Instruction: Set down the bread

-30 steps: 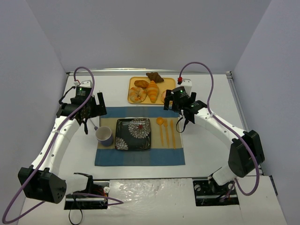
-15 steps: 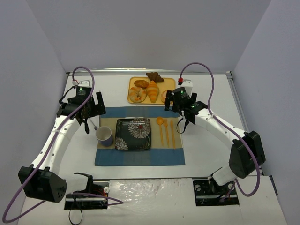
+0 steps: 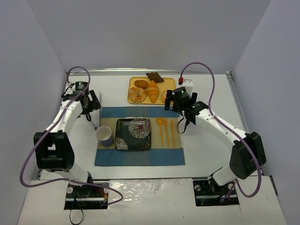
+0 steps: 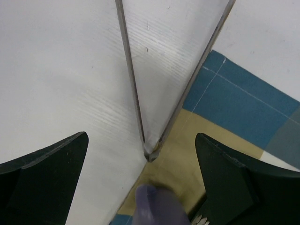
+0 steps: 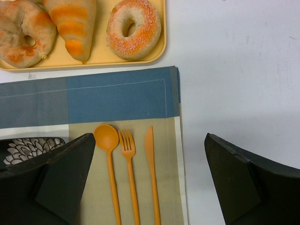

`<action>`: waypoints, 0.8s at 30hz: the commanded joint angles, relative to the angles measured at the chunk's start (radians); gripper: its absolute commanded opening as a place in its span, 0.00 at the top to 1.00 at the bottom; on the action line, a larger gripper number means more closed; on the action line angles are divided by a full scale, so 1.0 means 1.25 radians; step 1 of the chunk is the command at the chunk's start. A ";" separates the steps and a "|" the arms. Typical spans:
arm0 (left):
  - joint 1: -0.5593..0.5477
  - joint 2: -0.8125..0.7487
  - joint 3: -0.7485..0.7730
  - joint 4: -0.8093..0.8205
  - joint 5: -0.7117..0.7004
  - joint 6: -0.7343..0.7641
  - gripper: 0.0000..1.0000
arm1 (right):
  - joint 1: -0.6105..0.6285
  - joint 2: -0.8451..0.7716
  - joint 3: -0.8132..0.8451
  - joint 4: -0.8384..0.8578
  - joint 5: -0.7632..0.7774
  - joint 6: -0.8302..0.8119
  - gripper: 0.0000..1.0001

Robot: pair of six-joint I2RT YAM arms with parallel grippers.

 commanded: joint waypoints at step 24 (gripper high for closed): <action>0.072 0.191 0.100 0.111 0.075 0.007 0.03 | -0.010 0.006 0.027 0.034 0.004 -0.019 0.00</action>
